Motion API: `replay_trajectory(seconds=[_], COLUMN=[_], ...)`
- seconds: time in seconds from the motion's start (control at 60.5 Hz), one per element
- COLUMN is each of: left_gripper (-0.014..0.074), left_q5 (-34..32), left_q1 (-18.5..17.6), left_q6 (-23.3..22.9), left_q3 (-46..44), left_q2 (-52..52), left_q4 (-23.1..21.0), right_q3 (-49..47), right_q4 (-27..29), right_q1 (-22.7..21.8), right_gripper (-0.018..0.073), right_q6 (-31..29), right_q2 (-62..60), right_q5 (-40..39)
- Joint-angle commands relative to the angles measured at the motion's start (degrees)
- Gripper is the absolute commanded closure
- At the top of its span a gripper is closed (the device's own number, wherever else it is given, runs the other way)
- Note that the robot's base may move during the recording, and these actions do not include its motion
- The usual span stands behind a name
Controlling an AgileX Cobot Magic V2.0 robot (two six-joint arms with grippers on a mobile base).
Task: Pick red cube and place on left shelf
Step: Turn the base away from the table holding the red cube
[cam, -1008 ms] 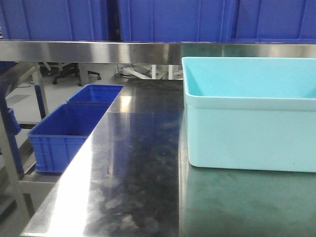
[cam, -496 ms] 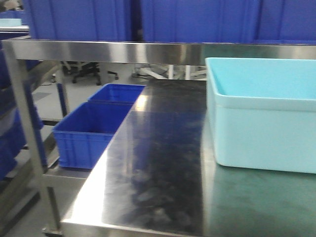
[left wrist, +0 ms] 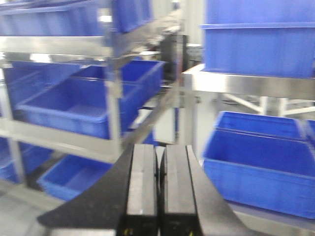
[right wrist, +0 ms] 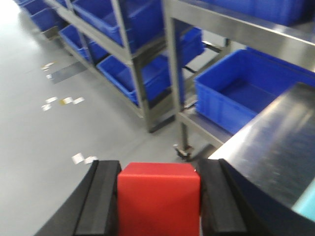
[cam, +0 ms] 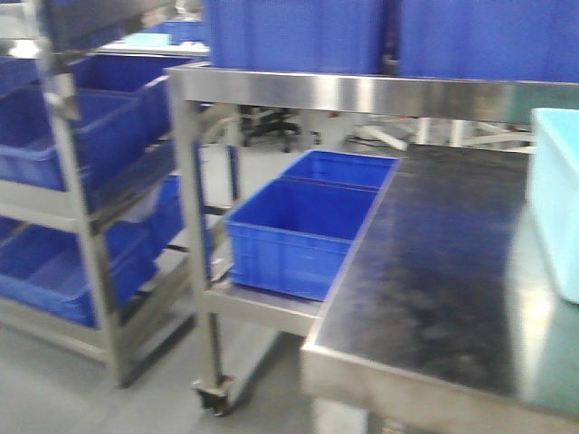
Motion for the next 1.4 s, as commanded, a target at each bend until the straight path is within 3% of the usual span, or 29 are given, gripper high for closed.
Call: replay_trajectory(seconds=[0.0, 1.388], left_gripper=[0.0495, 0.0495], left_q5=[-4.9, -4.9], left_q1=[-0.2, -0.2], left_q6=[0.0, 0.0], left_q3=[1.4, 1.4], left_q2=[-0.8, -0.8], left_q4=[0.0, 0.0], right_q3=[-1.6, -1.6], right_q4=[0.4, 0.4], right_q1=[0.2, 0.2], right_gripper=[0.0502, 0.0502], right_q6=[-0.5, -0.5], right_q2=[-0.1, -0.1], right_q5=[-5.0, -5.0])
